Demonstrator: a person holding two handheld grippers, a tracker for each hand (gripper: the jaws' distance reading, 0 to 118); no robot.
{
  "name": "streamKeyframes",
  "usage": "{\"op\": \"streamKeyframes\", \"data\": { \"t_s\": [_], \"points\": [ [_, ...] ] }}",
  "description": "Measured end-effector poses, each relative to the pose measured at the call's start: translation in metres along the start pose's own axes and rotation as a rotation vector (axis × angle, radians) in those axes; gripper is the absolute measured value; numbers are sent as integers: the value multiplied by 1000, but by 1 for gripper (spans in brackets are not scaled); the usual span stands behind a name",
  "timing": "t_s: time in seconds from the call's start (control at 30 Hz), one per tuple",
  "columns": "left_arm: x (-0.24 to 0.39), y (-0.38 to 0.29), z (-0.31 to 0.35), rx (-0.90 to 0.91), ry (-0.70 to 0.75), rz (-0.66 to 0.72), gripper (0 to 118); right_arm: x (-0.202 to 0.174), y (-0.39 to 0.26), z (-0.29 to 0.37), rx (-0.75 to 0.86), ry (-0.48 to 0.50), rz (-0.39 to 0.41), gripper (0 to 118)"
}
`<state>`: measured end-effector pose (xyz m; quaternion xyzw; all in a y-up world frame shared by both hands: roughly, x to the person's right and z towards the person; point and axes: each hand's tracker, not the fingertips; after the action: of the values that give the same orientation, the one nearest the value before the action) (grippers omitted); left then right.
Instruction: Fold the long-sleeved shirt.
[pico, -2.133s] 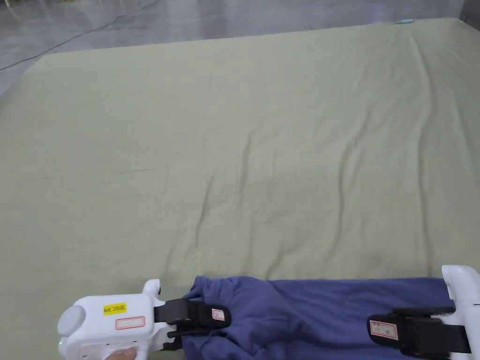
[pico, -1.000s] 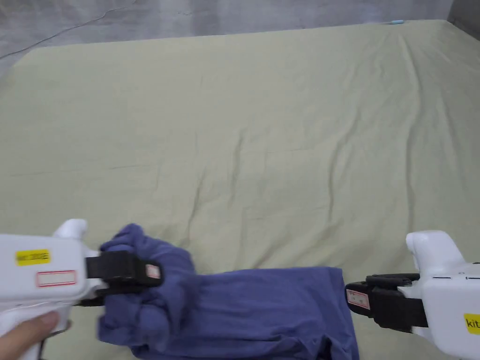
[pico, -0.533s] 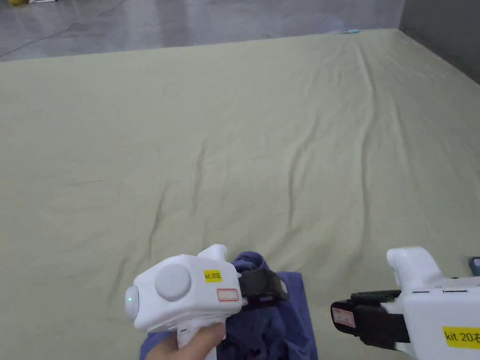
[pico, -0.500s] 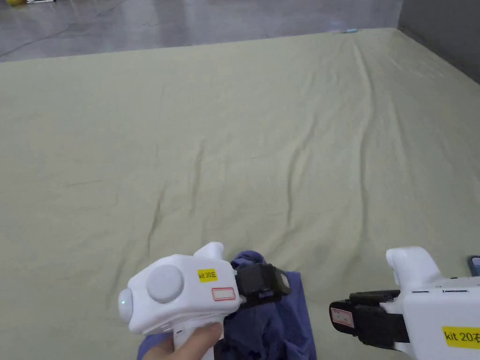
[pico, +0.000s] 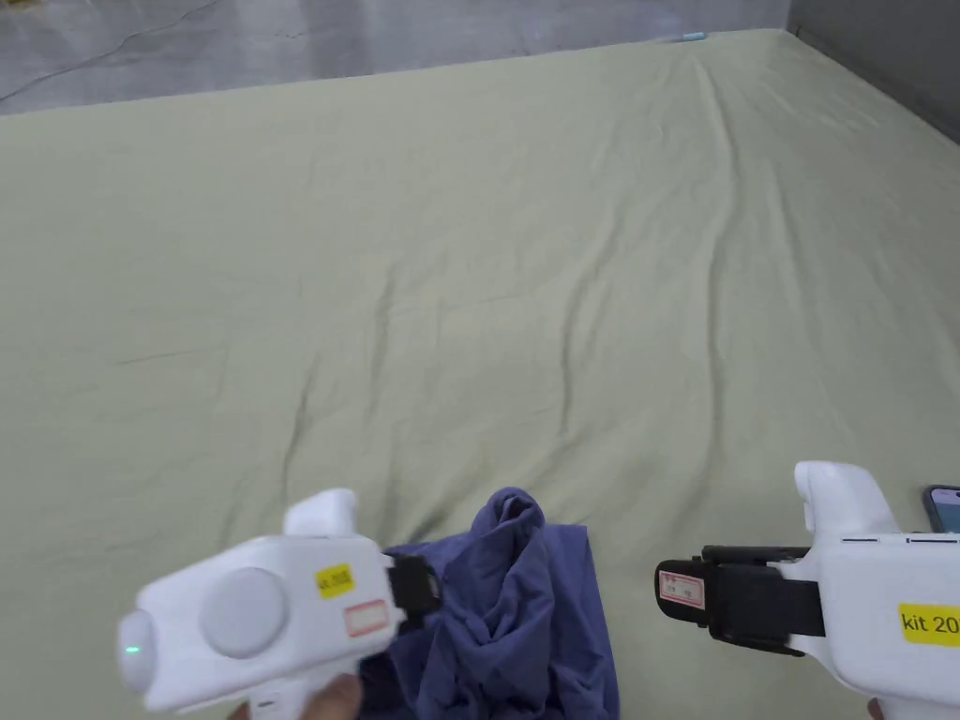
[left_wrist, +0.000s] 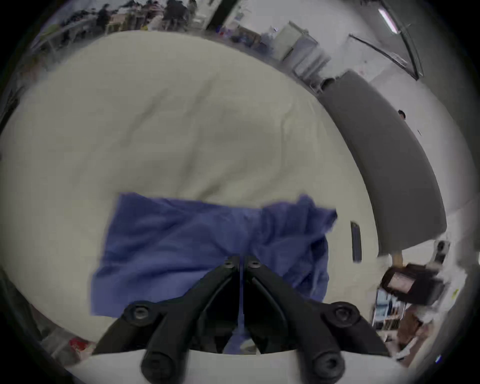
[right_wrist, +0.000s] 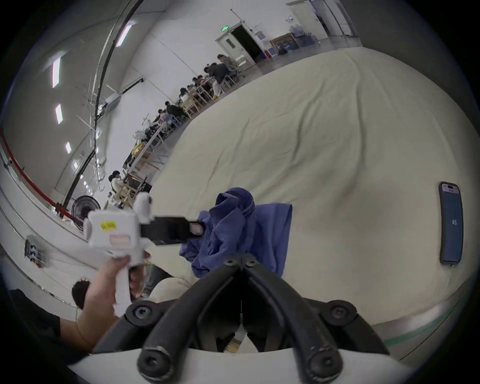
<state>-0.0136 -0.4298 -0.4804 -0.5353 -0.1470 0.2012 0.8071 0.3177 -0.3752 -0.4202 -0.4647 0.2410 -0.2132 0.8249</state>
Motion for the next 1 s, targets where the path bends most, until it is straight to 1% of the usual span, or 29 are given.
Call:
{"op": "streamKeyframes", "data": {
  "t_s": [0.03, 0.13, 0.23, 0.27, 0.33, 0.4, 0.43, 0.5, 0.53, 0.6, 0.67, 0.73, 0.8, 0.87, 0.93, 0.97, 1.0],
  "points": [
    [13, -6, -17, -41, -6, -50, 0, 2, 0, 1, 1, 1, -7, 0],
    [54, -26, -56, -124, -20, -122, 0, 3, 0, 4, 9, -15, -26, 0],
    [87, -41, -78, -195, -142, -122, 0, 4, 1, 10, 22, -35, -38, 0],
    [96, -45, -84, -223, -161, -137, 0, 5, 1, 12, 24, -36, -41, 0],
    [113, -53, -95, -235, -134, -186, 0, 6, 1, 16, 30, -39, -45, 0],
    [114, -52, -88, -249, -170, -163, 0, 6, 2, 20, 44, -51, -48, 0],
    [111, -50, -78, -249, -233, -132, 0, 7, 3, 22, 51, -50, -50, 0],
    [96, -41, -49, -208, -298, -122, 0, 4, 6, 24, 67, -39, -55, 0],
    [84, -36, -32, -183, -295, -126, 0, 3, 10, 22, 69, -29, -60, 0],
    [55, -24, -2, -125, -254, -100, 0, -1, 17, 13, 60, -12, -56, 0],
    [16, -9, 26, -60, -204, -51, 0, -10, 24, -2, 36, 11, -35, 0],
    [-24, 4, 47, 6, -125, -14, 0, -17, 32, -32, -28, 68, -21, 0],
    [-60, 15, 55, 31, -69, 56, 0, -21, 35, -65, -96, 78, -30, 0],
    [-90, 17, 60, 40, -77, 131, 0, -20, 34, -99, -171, 78, -33, 0],
    [-108, 14, 58, 59, -83, 180, 0, -11, 26, -136, -267, -17, -36, 0],
    [-113, 13, 57, 57, -83, 179, 0, -6, 23, -145, -301, -51, -29, 0],
    [-117, 13, 54, 47, -83, 190, 0, 4, 16, -158, -351, -122, -28, 0]
  ]
}}
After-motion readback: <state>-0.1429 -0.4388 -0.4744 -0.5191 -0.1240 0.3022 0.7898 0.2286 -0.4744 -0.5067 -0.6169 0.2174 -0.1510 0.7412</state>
